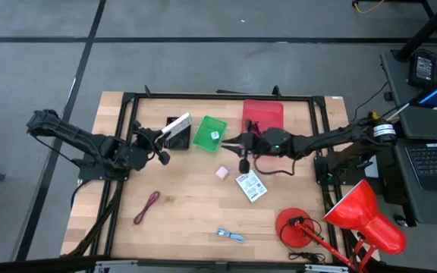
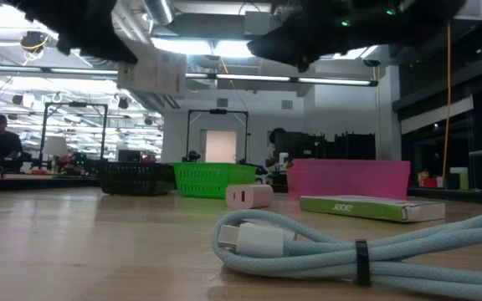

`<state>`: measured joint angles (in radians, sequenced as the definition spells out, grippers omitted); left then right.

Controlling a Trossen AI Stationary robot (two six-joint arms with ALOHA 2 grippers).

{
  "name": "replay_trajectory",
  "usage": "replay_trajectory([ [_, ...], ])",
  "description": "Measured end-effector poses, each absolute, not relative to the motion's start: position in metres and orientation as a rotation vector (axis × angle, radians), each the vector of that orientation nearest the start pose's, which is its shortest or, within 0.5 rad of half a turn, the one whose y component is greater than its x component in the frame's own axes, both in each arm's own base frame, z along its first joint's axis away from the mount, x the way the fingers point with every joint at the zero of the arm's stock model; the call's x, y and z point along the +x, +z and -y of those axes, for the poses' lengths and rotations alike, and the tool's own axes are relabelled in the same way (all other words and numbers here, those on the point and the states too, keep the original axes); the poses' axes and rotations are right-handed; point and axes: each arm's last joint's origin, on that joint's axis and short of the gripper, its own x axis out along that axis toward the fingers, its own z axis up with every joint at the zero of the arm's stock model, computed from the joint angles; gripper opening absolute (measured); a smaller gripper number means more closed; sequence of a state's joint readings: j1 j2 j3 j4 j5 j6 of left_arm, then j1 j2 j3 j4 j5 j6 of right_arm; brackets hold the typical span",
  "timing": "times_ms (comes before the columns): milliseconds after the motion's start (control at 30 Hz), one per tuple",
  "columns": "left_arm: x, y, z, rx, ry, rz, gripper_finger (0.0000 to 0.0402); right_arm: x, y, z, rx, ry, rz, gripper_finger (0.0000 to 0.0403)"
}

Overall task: Pick and place items into bin
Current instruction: Put the left white box into the black bin

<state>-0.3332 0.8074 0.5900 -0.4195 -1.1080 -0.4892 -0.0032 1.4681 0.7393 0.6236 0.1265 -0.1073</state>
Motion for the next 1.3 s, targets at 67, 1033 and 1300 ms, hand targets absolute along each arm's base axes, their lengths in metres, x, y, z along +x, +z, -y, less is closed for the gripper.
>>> replay_trajectory([
  [67, 0.154, 0.243, 0.026, -0.052, 0.847, -0.291, 0.0039, 0.301, 0.236, 0.005, -0.120, -0.126, -0.078, 0.0052],
  [1033, 0.172, 0.183, 0.013, -0.322, 1.035, -0.240, 0.0039, 0.260, 0.213, 0.000, -0.112, 0.024, -0.105, 0.0052],
  [1300, 0.185, 0.175, -0.005, -0.357, 1.101, -0.323, 0.0039, 0.260, 0.210, 0.000, -0.112, 0.025, -0.132, 0.0052],
])
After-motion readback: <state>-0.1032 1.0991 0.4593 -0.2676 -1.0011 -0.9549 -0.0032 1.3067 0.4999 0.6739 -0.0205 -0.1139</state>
